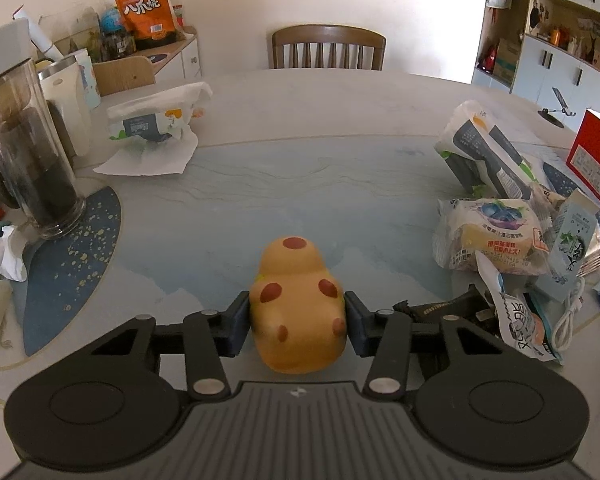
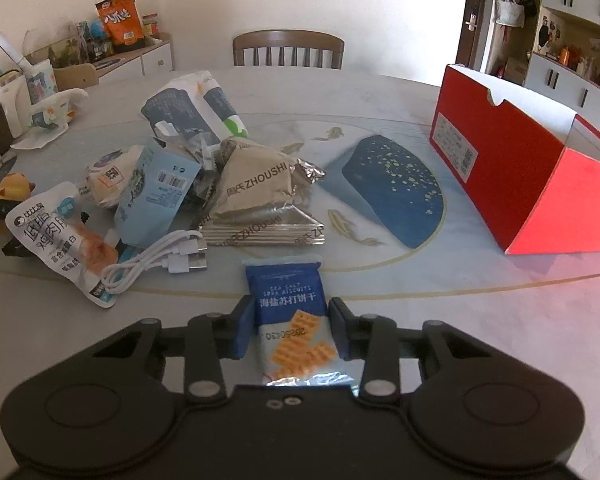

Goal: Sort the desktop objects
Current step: 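Grasp the blue cracker packet with the right tool while the left tool grasps the yellow spotted toy, then carry the cracker packet and yellow toy over the red shoebox with both tools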

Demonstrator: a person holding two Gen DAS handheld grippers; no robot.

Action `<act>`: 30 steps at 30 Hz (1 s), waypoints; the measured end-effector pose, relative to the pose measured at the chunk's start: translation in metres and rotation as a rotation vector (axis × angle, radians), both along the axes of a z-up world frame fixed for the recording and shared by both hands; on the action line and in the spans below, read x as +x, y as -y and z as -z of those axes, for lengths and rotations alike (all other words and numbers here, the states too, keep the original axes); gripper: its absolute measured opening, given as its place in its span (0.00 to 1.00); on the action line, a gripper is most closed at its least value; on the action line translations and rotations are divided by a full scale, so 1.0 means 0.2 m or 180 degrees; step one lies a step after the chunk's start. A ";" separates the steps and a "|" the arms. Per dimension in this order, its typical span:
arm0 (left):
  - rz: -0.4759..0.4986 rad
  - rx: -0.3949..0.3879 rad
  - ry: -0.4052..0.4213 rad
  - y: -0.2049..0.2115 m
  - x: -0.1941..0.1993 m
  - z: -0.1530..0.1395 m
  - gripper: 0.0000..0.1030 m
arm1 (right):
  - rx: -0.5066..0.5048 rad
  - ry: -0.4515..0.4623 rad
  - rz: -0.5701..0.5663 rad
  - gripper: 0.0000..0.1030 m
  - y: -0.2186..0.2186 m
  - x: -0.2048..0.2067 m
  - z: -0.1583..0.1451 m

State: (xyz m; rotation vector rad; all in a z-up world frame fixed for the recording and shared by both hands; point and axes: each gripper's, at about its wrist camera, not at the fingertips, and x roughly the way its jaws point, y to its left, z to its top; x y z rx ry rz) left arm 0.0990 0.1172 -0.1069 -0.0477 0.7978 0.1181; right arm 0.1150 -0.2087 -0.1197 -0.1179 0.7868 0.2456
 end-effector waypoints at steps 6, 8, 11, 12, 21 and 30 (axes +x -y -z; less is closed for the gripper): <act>0.0033 0.0000 0.0043 0.01 -0.02 -0.03 0.43 | -0.0009 0.0029 0.0091 0.36 0.01 -0.02 -0.03; 0.0074 0.0016 0.0068 0.02 -0.04 -0.07 0.43 | 0.0021 0.0052 0.0132 0.36 0.02 -0.03 -0.05; 0.0127 0.0017 0.0091 0.05 -0.07 -0.13 0.43 | 0.0042 0.0079 0.0201 0.36 0.03 -0.04 -0.09; 0.0157 -0.0005 0.0091 0.06 -0.08 -0.14 0.43 | 0.0057 0.0092 0.0235 0.36 0.03 -0.05 -0.11; 0.0580 -0.0045 0.0163 0.20 -0.16 -0.35 0.43 | 0.0201 0.0170 0.0383 0.36 0.08 -0.15 -0.27; 0.1010 -0.0080 0.0177 0.50 -0.15 -0.49 0.43 | 0.0271 0.0178 0.0427 0.36 0.15 -0.22 -0.42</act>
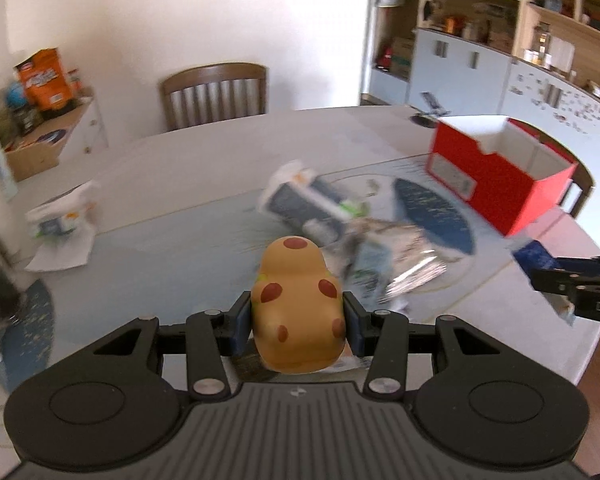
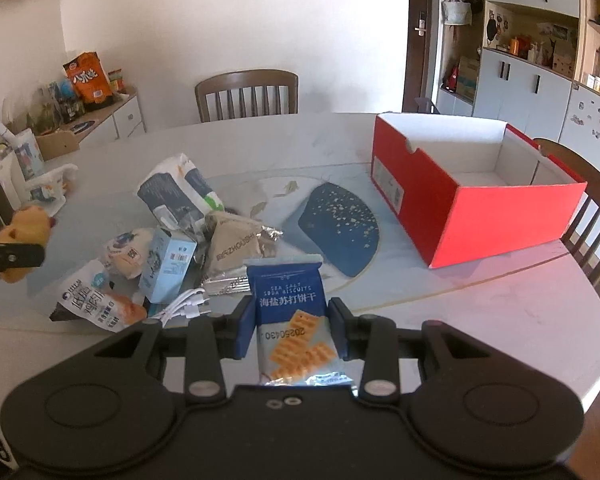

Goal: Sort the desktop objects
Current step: 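Carry the cracker packet and yellow toy over the red shoebox with both tools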

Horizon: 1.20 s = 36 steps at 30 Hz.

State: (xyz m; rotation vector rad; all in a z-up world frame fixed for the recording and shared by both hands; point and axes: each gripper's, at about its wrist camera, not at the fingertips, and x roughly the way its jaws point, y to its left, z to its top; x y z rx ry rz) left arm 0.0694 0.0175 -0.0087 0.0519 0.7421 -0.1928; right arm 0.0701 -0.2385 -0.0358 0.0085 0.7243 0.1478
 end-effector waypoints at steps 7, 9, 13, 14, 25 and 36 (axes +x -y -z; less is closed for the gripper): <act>0.0255 -0.0046 -0.0010 0.27 0.07 -0.05 0.44 | 0.0060 -0.0008 -0.0012 0.37 0.14 0.03 -0.09; 0.0320 -0.0045 -0.0012 0.35 0.10 -0.06 0.44 | 0.0079 -0.0017 -0.0023 0.37 0.19 0.05 -0.11; 0.0425 -0.0034 0.0006 0.51 0.17 -0.09 0.44 | 0.0099 -0.0017 -0.0065 0.37 0.30 0.11 -0.13; 0.0438 -0.0035 0.0008 0.54 0.19 -0.09 0.44 | 0.0101 -0.0018 -0.0077 0.37 0.32 0.13 -0.13; 0.0535 -0.0010 0.0048 0.92 0.37 -0.15 0.44 | 0.0114 -0.0004 -0.0213 0.37 0.61 0.34 -0.20; 0.0578 0.0058 0.0043 1.20 0.51 -0.16 0.44 | 0.0157 -0.0049 -0.0301 0.37 0.86 0.49 -0.22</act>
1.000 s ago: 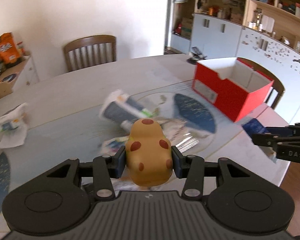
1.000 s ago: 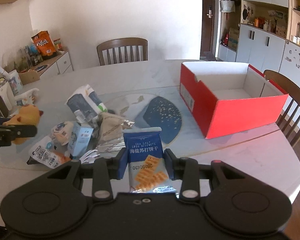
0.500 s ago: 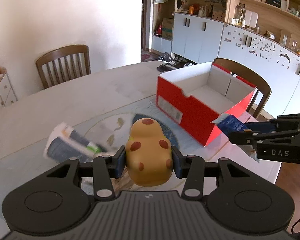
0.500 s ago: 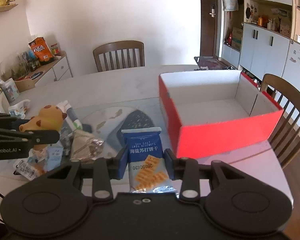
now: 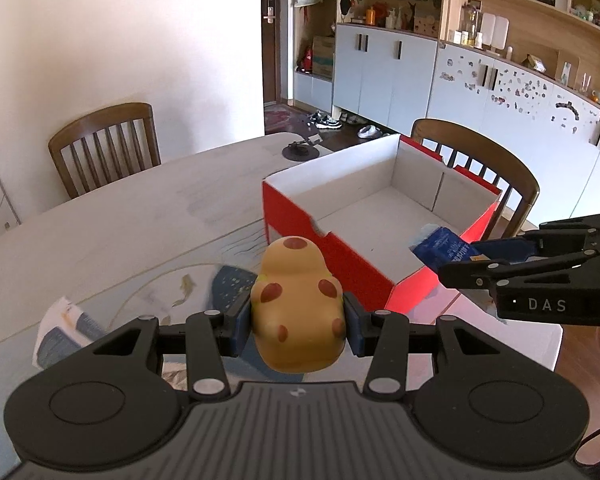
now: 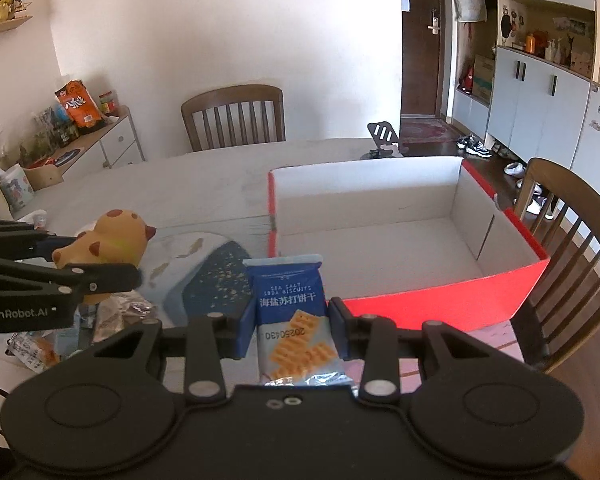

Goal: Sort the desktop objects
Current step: 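Carry the cracker packet and yellow toy over the red shoebox with both tools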

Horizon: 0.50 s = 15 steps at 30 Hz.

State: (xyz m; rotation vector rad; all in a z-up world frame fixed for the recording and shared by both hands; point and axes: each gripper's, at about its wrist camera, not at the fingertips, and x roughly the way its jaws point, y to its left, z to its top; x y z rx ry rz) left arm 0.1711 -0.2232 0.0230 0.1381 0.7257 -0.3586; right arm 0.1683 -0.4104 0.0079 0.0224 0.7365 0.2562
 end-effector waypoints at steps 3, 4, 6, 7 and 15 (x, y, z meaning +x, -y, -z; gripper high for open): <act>0.0001 0.0018 0.0005 0.06 0.03 0.00 0.44 | -0.0002 0.0007 -0.0034 0.37 0.05 0.02 0.00; -0.0004 0.0026 0.0010 0.07 0.04 0.00 0.44 | 0.0002 0.0006 -0.0042 0.37 0.07 0.04 0.00; 0.0000 0.0037 0.0014 0.10 0.06 0.00 0.44 | 0.0012 0.0009 -0.0051 0.37 0.10 0.06 -0.01; 0.0009 0.0048 0.0016 0.12 0.07 0.00 0.44 | 0.0017 0.0008 -0.0054 0.37 0.11 0.07 -0.01; 0.0140 0.0129 -0.0018 0.26 0.17 0.00 0.44 | 0.0009 -0.0004 -0.0069 0.37 0.23 0.20 -0.01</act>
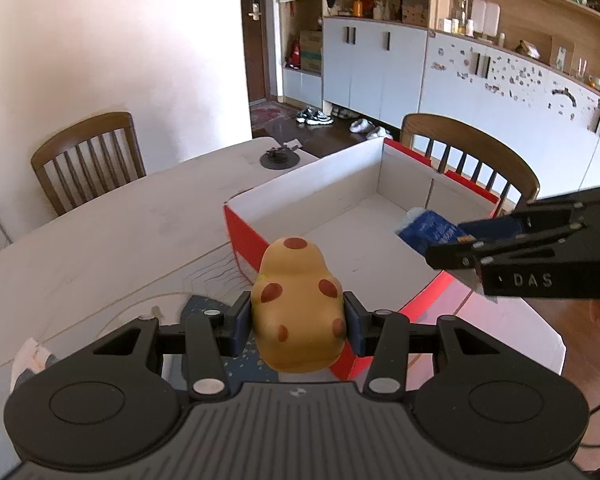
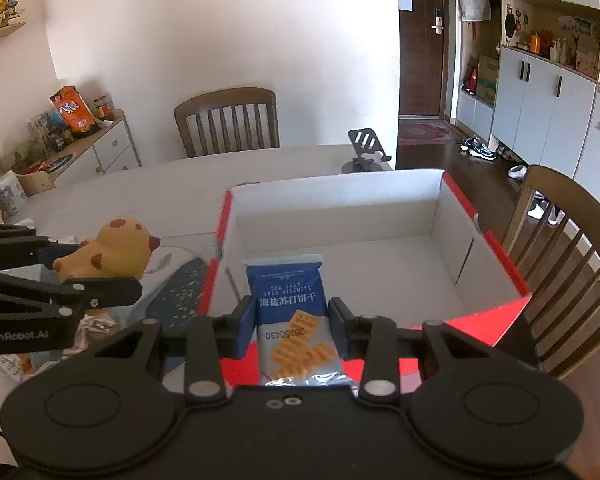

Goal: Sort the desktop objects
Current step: 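Carry the cracker packet and yellow toy over the red shoebox with both tools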

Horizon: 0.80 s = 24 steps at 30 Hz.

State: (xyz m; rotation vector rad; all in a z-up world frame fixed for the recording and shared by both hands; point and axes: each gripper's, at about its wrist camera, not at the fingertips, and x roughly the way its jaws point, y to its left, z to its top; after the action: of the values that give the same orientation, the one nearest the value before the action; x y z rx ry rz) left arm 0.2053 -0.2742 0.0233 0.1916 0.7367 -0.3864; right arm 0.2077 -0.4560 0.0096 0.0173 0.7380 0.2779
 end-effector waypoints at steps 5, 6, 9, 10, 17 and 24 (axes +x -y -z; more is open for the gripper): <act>0.0085 0.0053 0.0003 0.08 0.06 0.00 0.44 | -0.0043 -0.0019 0.0031 0.37 0.05 0.09 0.00; 0.0091 0.0065 0.0012 0.09 0.08 0.00 0.44 | -0.0040 -0.0022 0.0031 0.37 0.07 0.11 0.00; 0.0124 0.0073 0.0021 0.13 0.12 -0.01 0.44 | -0.0052 -0.0028 0.0050 0.37 0.09 0.17 0.00; 0.0132 0.0075 0.0016 0.14 0.14 -0.01 0.44 | -0.0051 -0.0035 0.0052 0.37 0.10 0.19 0.00; 0.0259 0.0111 -0.0066 0.22 0.26 0.01 0.45 | -0.0088 -0.0100 0.0089 0.37 0.15 0.29 0.04; 0.0426 0.0215 -0.0242 0.32 0.38 0.09 0.45 | -0.0166 -0.0188 0.0128 0.37 0.20 0.41 0.09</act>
State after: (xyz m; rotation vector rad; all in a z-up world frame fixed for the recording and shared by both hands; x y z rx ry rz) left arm 0.2810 -0.3380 0.0061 0.2922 0.8149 -0.4985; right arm 0.2888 -0.4954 -0.0082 -0.0090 0.8024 0.2205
